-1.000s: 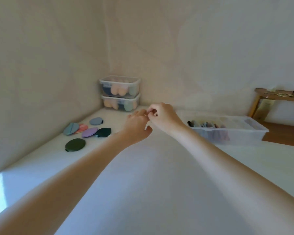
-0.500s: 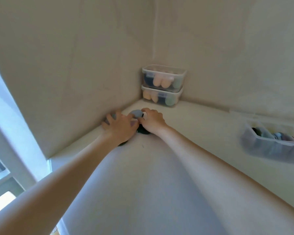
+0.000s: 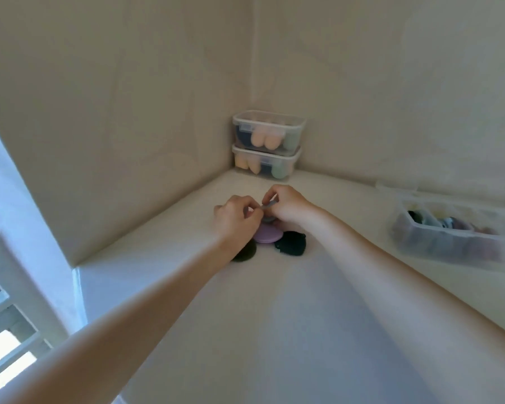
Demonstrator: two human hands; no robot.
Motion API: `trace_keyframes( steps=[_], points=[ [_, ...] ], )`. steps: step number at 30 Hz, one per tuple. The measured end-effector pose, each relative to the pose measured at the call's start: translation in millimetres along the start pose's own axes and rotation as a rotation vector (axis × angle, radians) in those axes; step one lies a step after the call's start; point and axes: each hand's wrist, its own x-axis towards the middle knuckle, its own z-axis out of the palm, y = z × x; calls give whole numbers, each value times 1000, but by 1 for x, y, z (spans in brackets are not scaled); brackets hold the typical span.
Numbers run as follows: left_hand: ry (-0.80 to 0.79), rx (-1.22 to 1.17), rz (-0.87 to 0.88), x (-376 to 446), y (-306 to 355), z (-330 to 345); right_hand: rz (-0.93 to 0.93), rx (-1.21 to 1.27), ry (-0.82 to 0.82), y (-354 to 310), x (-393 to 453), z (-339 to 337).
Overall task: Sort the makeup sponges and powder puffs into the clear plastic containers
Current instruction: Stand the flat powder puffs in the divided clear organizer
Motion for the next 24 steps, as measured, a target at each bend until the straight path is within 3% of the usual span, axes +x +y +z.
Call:
trace_keyframes(
  steps=[8,13,15,19,24],
  points=[
    [-155,-160,105,-54,79,66,164,-531,-114,23,-86,-70],
    [-256,-201,135,-83,115,96,221,-575,-163,42,-135,-101],
    [-239,-185,195,-90,126,105,194,-512,-59,50,-150,-114],
    [-182,-33,462,-93,153,118,115,-332,317,72,-171,-149],
    [-129,60,655,-80,188,128,169,-239,605,107,-185,-195]
  ],
)
